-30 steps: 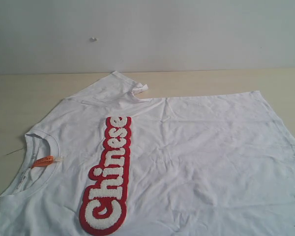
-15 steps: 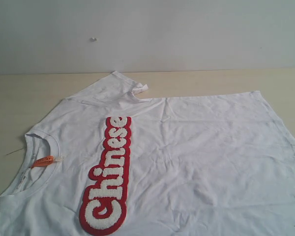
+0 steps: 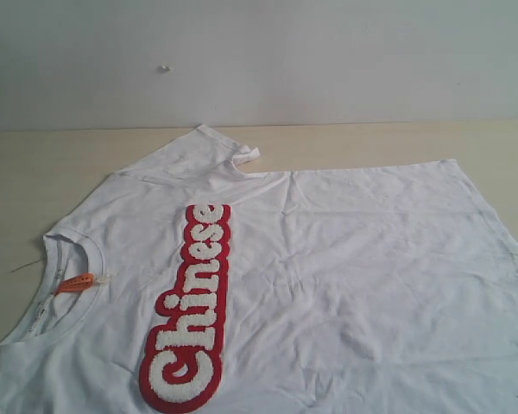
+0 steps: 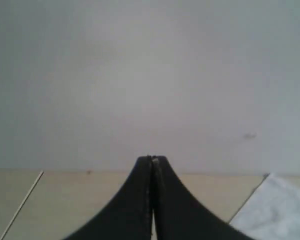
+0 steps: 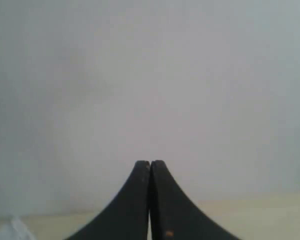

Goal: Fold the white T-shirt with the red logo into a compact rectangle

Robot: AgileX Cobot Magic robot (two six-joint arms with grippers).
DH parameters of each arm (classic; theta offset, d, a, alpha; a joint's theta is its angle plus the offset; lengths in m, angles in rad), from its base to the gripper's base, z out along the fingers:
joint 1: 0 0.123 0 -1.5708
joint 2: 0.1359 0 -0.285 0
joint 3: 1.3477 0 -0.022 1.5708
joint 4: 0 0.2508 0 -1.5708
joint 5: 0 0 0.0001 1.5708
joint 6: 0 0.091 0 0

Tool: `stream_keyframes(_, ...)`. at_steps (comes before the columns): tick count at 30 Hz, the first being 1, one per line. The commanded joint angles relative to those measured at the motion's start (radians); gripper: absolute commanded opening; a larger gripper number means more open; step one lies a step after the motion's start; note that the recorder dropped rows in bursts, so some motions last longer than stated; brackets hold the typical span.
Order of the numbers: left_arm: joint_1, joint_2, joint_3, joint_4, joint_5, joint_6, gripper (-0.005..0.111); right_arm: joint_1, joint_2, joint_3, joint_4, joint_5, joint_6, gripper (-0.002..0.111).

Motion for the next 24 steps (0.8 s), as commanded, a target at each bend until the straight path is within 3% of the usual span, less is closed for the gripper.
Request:
stream_keyframes(1, -0.004, 0.157, -0.024, -0.088, 0.086, 0.170, 0.000, -0.006, 0.221, -0.155, 0.016, 0.245, -0.181, 0.000)
stream_keyframes(4, -0.008, 0.268, -0.053, -0.314, 0.088, 0.399, 0.000, -0.006, 0.329, -0.219, 0.094, 0.306, -0.279, 0.000)
stream_keyframes(7, -0.048, 0.355, -0.093, -0.681, 0.120, 0.815, 0.000, -0.006, 0.411, -0.260, 0.205, 0.343, -0.418, 0.000)
stream_keyframes(10, -0.095, 0.431, -0.174, -1.092, 0.237, 1.330, 0.000, -0.006, 0.456, -0.273, 0.305, 0.348, -0.511, 0.000)
stream_keyframes(12, -0.117, 0.476, -0.251, -1.375, 0.386, 1.680, 0.000, -0.006, 0.472, -0.282, 0.348, 0.366, -0.565, 0.000)
stream_keyframes(14, -0.119, 0.504, -0.313, -1.557, 0.509, 1.838, 0.000, -0.006, 0.477, -0.289, 0.350, 0.395, -0.585, 0.000)
stream_keyframes(16, -0.119, 0.509, -0.348, -1.575, 0.570, 1.847, 0.000, -0.006, 0.478, -0.292, 0.350, 0.440, -0.612, 0.000)
stream_keyframes(19, -0.119, 0.507, -0.369, -1.473, 0.676, 1.814, 0.000, -0.006, 0.491, -0.300, 0.358, 0.549, -0.670, 0.000)
stream_keyframes(24, -0.125, 0.505, -0.338, -1.442, 0.922, 1.860, 0.000, -0.006, 0.575, -0.348, 0.437, 0.792, -0.712, 0.000)
